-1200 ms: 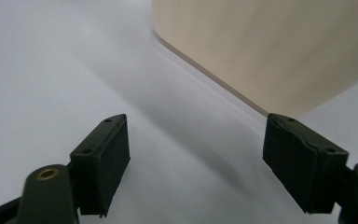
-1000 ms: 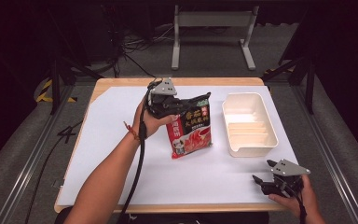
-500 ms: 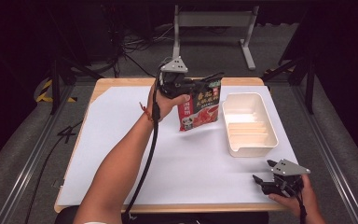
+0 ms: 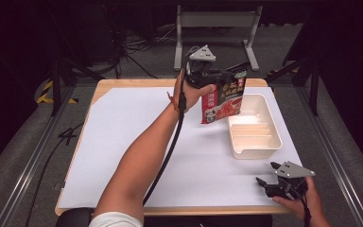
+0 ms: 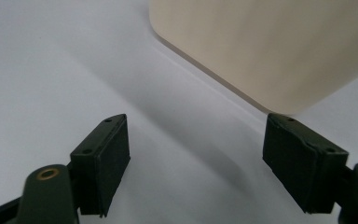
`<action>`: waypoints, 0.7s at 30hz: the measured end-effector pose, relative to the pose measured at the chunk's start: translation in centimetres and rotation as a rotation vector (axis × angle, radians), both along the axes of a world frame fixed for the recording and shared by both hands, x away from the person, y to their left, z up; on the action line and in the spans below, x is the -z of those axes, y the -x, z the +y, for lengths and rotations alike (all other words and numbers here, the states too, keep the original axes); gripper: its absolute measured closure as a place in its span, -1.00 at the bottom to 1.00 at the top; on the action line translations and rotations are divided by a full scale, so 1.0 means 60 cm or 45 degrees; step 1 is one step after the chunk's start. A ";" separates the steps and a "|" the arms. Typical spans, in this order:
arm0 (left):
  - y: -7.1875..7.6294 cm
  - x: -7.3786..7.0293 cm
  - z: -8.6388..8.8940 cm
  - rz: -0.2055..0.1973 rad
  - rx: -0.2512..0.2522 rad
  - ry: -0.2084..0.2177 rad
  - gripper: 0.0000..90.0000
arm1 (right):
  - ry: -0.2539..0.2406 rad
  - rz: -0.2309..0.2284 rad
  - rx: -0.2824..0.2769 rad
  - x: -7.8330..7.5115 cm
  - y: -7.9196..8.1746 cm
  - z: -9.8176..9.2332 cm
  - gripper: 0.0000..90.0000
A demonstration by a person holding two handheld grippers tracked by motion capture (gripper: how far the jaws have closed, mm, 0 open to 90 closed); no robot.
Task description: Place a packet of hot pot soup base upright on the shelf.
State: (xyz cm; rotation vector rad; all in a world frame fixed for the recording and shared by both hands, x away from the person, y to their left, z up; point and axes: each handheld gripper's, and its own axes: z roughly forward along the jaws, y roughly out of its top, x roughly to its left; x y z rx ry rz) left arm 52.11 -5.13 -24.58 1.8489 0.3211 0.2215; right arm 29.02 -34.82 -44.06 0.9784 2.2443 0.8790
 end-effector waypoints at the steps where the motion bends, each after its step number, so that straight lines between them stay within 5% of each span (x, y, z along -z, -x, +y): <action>1: -0.001 -0.002 -0.007 -0.002 -0.012 0.002 0.95 | 0.004 0.000 -0.002 0.000 0.000 0.000 -0.49; 14: -0.011 0.007 -0.095 -0.007 -0.018 0.003 0.95 | -0.009 0.006 -0.008 0.001 0.001 0.001 -0.49; 21: -0.023 0.026 -0.124 0.020 -0.017 0.053 0.95 | 0.003 0.013 -0.030 0.002 0.003 0.007 -0.49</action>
